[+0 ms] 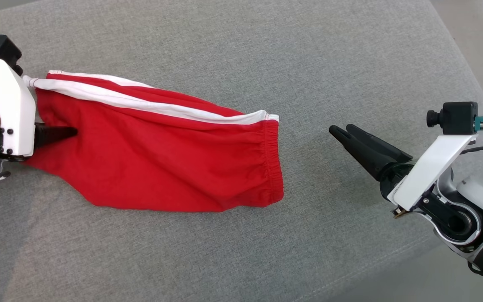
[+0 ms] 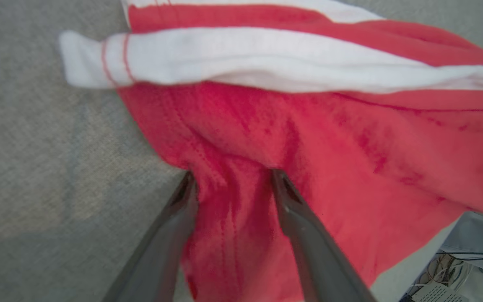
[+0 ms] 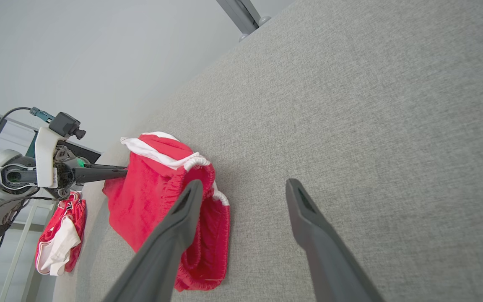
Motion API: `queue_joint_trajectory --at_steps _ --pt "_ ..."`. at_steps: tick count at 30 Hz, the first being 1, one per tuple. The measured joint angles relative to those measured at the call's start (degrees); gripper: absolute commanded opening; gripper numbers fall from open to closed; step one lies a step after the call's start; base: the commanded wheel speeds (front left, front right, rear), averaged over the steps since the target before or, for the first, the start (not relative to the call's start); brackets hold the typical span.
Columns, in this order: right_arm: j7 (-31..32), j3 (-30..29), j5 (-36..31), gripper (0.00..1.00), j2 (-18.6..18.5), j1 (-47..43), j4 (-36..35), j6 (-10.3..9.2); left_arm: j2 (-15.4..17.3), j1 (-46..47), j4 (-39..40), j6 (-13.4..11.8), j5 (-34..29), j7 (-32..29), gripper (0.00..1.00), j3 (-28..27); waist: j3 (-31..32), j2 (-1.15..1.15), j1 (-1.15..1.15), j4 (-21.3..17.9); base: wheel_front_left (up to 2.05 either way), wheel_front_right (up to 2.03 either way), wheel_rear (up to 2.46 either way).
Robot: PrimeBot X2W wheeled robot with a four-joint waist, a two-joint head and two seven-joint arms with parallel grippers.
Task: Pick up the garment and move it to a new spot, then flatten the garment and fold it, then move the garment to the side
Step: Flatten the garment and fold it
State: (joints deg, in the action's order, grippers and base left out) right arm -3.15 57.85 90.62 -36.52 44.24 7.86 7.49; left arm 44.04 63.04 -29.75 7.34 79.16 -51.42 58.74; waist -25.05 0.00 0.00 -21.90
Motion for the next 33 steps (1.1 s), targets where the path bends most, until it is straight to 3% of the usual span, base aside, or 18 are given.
queue_joint_trajectory --at_steps 13,30,31,32,33 --pt "0.8 0.8 0.0 1.00 0.1 -0.5 2.0 0.00 -0.6 -3.9 1.5 0.1 -1.6 0.5 0.00 3.2 6.3 0.00 0.00 3.4 0.00 0.00 0.00" --pt "1.3 1.5 2.5 1.00 -0.9 -3.9 3.2 0.00 1.3 -16.3 10.6 -4.4 2.8 3.7 0.00 4.1 15.4 0.00 0.00 10.4 0.00 0.00 0.00" --pt "1.3 1.5 2.6 1.00 -1.0 -3.9 3.2 0.00 1.2 -16.9 10.7 -4.4 2.9 4.2 0.14 4.1 15.9 0.00 0.00 10.6 0.00 0.00 0.00" --pt "1.3 1.5 2.6 1.00 -1.1 -4.1 3.3 0.00 1.1 -17.6 10.8 -4.6 3.2 4.8 0.89 4.1 16.3 0.00 0.00 10.8 0.00 0.00 0.00" --pt "1.4 1.5 2.6 1.00 -1.3 -4.3 3.3 0.00 0.9 -18.2 10.8 -4.7 3.4 5.4 1.00 4.0 16.7 0.00 0.00 11.0 0.00 0.00 0.00"
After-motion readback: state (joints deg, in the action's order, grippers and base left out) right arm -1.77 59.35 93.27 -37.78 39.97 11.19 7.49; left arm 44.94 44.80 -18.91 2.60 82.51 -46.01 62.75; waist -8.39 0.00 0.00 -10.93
